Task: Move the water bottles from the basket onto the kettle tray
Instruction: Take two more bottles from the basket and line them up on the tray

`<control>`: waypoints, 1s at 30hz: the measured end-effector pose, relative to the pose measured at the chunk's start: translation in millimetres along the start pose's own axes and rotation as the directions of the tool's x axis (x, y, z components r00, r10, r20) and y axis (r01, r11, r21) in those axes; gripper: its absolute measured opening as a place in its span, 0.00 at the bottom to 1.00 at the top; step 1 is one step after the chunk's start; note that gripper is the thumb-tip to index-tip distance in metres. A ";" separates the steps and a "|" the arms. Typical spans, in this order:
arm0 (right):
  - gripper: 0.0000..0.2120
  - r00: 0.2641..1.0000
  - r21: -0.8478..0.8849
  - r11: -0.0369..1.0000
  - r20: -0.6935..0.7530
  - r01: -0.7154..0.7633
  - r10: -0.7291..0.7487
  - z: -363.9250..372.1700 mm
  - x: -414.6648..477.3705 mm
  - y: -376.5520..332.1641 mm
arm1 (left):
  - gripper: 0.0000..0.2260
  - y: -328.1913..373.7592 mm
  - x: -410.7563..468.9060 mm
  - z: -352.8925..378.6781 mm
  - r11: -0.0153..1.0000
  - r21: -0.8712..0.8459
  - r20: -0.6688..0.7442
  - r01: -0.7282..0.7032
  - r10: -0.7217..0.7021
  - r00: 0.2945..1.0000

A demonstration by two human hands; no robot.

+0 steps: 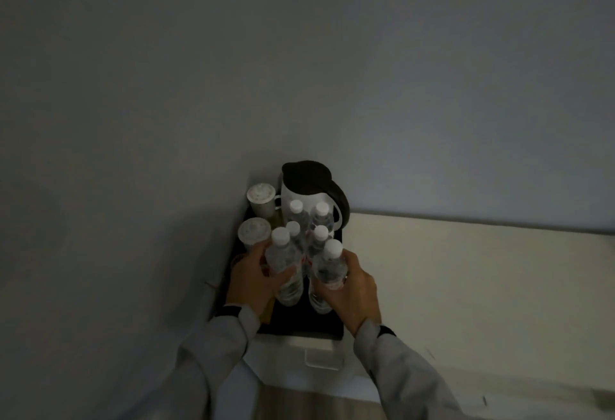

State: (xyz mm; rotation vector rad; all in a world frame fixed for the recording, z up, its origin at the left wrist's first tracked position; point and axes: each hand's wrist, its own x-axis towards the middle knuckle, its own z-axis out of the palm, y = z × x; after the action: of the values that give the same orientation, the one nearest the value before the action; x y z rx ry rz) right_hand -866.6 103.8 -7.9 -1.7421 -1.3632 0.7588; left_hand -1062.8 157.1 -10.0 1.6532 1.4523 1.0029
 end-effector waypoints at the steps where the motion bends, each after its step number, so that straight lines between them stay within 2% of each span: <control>1: 0.32 1.000 -0.004 1.000 -0.001 -0.015 0.015 5.7 1.4 2.7 | 0.28 -5.8 1.5 2.5 1.000 -0.011 0.014 0.010 -0.009 1.000; 6: 0.31 0.996 0.012 0.996 -0.011 -0.087 0.087 25.2 9.0 12.7 | 0.27 -34.4 5.7 12.5 0.999 -0.028 0.017 0.026 -0.025 1.000; 9: 0.30 0.995 0.021 0.996 -0.048 -0.083 0.084 34.2 10.1 18.1 | 0.27 -43.1 6.6 16.7 1.000 -0.014 0.007 0.012 -0.011 1.000; 15: 0.34 0.996 0.026 0.999 -0.069 -0.047 0.048 47.4 12.0 29.1 | 0.30 -53.2 6.1 24.7 0.999 -0.046 0.052 0.006 -0.004 0.999; 21: 0.34 0.996 0.042 0.997 -0.064 -0.057 0.060 51.2 11.8 34.0 | 0.27 -47.6 3.9 28.7 0.998 -0.062 0.061 -0.031 0.034 0.998; 25: 0.36 0.997 0.015 0.997 -0.026 -0.076 0.076 49.3 12.6 30.7 | 0.27 -45.5 8.4 23.1 0.998 -0.032 0.114 -0.052 0.055 0.992; 28: 0.36 0.998 -0.025 0.997 -0.011 -0.069 0.069 43.3 13.4 27.0 | 0.28 -46.9 12.9 14.5 1.000 0.024 0.166 -0.017 0.013 0.986; 30: 0.35 0.999 -0.053 0.998 -0.005 -0.033 0.033 37.5 13.0 25.8 | 0.25 -46.2 16.9 8.4 1.000 0.005 0.195 0.005 -0.006 0.981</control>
State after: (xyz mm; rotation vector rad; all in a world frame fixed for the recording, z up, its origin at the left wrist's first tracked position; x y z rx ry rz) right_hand -881.6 121.4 -49.3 -1.8101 -1.3660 0.7424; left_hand -1074.6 179.2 -53.2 1.6984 1.3289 0.8098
